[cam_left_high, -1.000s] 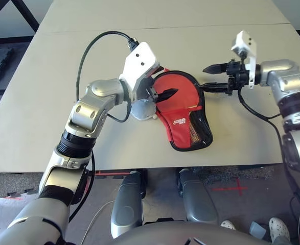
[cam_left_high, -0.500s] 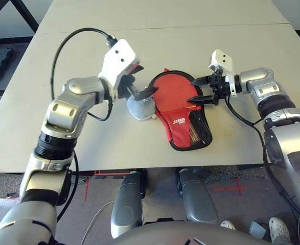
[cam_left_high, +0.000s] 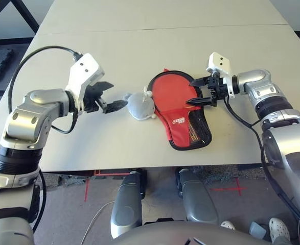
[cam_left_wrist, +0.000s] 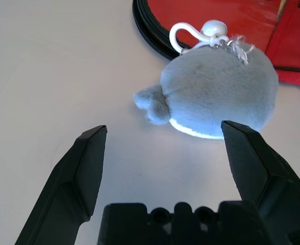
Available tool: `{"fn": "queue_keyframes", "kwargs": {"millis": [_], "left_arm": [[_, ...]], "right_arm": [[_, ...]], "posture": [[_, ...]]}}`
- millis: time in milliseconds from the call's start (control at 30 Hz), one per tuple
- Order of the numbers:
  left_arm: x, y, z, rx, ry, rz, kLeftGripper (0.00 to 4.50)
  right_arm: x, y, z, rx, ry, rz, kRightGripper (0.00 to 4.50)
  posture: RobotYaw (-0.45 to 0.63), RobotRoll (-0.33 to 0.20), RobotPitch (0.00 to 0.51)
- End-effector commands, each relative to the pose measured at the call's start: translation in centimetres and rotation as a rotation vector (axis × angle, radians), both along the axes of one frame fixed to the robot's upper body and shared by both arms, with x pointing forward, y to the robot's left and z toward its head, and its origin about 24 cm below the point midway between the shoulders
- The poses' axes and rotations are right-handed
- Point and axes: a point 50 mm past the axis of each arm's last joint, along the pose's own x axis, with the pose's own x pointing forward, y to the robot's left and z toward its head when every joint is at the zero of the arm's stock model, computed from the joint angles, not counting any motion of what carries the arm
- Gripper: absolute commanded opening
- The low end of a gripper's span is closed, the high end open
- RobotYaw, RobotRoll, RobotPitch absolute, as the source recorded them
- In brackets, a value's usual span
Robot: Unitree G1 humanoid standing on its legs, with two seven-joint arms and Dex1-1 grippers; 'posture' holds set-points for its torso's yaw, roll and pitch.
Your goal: Store the ping-pong paddle in its case and zip it.
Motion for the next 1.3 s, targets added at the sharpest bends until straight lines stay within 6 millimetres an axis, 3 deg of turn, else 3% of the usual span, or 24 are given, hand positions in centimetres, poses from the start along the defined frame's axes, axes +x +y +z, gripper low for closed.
{"fn": "queue_keyframes", "kwargs": {"millis": [33,400,900,1000,1300], "left_arm": [[-0.3,-0.8,-0.9,-0.017,0.032,-0.023,4.5],[0.3,-3.9,-2.5,-0.064,0.053,-0.075,4.5],[0.2,-7.0,-1.9,-0.169,0.045,-0.154,4.5],[0.0,-7.5,-1.8,-0.189,0.054,-0.174,3.92],[-0.7,-7.8,-1.8,-0.181,0.091,-0.24,0.8]], "right_arm": [[-0.3,-0.3,-1.3,-0.014,0.045,-0.011,4.48],[-0.3,-0.4,-1.3,-0.025,0.038,-0.016,4.48],[-0.4,-0.8,-1.7,-0.041,0.031,-0.03,4.48],[-0.4,-0.7,-1.8,-0.046,0.029,-0.029,4.5],[-0.5,-0.7,-2.0,-0.055,0.026,-0.028,4.5]], "posture": [[0.04,0.0,0.224],[0.03,0.0,0.229],[0.03,0.0,0.233],[0.03,0.0,0.234],[0.02,0.0,0.236]]}}
